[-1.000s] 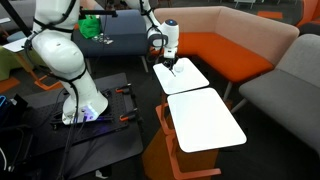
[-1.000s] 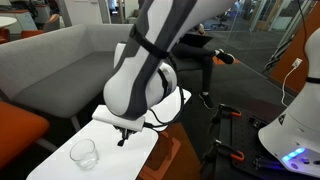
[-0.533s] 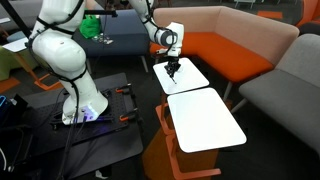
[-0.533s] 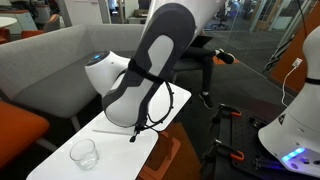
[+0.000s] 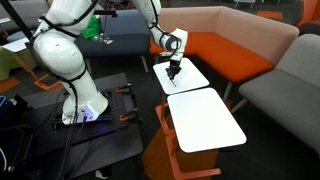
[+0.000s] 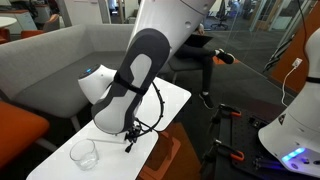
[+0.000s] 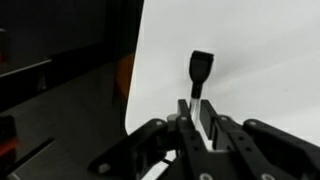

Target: Pick up the small brush from the glass cup and put it on the table.

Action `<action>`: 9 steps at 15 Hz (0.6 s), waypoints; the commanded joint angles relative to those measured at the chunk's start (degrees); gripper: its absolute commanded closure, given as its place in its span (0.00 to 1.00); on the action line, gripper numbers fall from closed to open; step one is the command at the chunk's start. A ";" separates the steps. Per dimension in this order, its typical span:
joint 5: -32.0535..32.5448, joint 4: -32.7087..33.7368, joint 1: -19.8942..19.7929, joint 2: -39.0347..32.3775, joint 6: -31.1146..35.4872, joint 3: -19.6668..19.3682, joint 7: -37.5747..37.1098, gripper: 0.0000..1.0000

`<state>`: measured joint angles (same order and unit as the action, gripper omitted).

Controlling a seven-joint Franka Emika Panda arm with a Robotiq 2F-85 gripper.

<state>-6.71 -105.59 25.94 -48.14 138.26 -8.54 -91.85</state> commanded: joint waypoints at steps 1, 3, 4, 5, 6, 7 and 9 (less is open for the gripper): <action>1.32 1.27 -0.30 -0.83 -0.60 1.34 -3.05 0.47; 1.20 -1.10 0.04 1.34 1.04 1.57 -3.37 0.32; 0.94 -2.49 0.09 2.58 2.64 1.66 -3.68 0.25; 0.65 -4.34 0.11 4.26 4.79 1.66 -4.35 0.19; 0.51 -6.03 -0.17 5.93 7.11 1.97 -3.88 0.10; 0.37 -7.98 -0.65 7.72 9.93 2.52 -2.55 0.04; -1.24 -12.30 -2.59 11.63 17.13 5.07 1.08 0.00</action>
<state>-6.72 -110.02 25.87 -42.83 146.70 -6.70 -93.61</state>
